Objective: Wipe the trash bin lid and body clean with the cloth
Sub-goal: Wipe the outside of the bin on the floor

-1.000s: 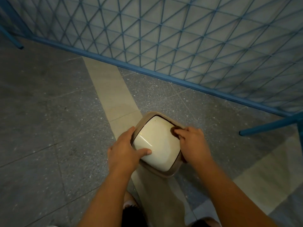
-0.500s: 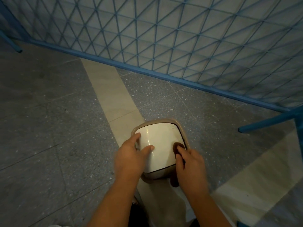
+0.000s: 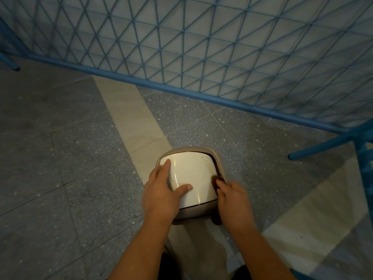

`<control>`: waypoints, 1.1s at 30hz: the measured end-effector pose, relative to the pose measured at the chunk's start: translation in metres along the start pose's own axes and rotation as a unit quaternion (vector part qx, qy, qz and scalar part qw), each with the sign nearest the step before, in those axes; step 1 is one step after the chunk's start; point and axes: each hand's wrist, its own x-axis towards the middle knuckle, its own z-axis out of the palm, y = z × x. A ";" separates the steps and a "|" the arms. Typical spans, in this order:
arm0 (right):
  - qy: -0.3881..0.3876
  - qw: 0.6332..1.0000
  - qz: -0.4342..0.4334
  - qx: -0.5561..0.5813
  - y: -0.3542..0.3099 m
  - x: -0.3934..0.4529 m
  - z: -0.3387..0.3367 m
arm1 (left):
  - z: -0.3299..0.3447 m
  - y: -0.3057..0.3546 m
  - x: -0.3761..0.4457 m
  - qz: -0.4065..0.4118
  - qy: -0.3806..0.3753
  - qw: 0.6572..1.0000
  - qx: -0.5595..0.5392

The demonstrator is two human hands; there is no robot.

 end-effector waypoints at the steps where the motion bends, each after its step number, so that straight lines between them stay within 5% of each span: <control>1: -0.004 1.000 0.014 -0.007 0.004 -0.001 0.000 | 0.000 -0.001 0.000 0.001 -0.003 1.000 0.000; 9: 0.023 0.987 -0.159 0.011 -0.038 -0.014 0.004 | -0.001 -0.001 0.002 0.008 -0.010 1.000 -0.011; 16: 0.020 0.997 0.015 0.072 -0.005 0.001 0.008 | -0.005 -0.004 0.009 0.026 -0.033 0.999 -0.015; 24: 0.030 0.990 -0.137 0.024 -0.045 -0.005 0.013 | -0.009 -0.004 0.015 0.042 -0.062 0.997 0.006; 30: 0.062 0.995 -0.035 0.069 -0.029 0.030 0.016 | -0.010 -0.004 0.014 0.042 -0.066 0.997 -0.002; 33: 0.053 0.995 -0.075 0.039 -0.026 0.014 0.009 | -0.013 -0.004 0.012 0.041 -0.081 0.996 0.000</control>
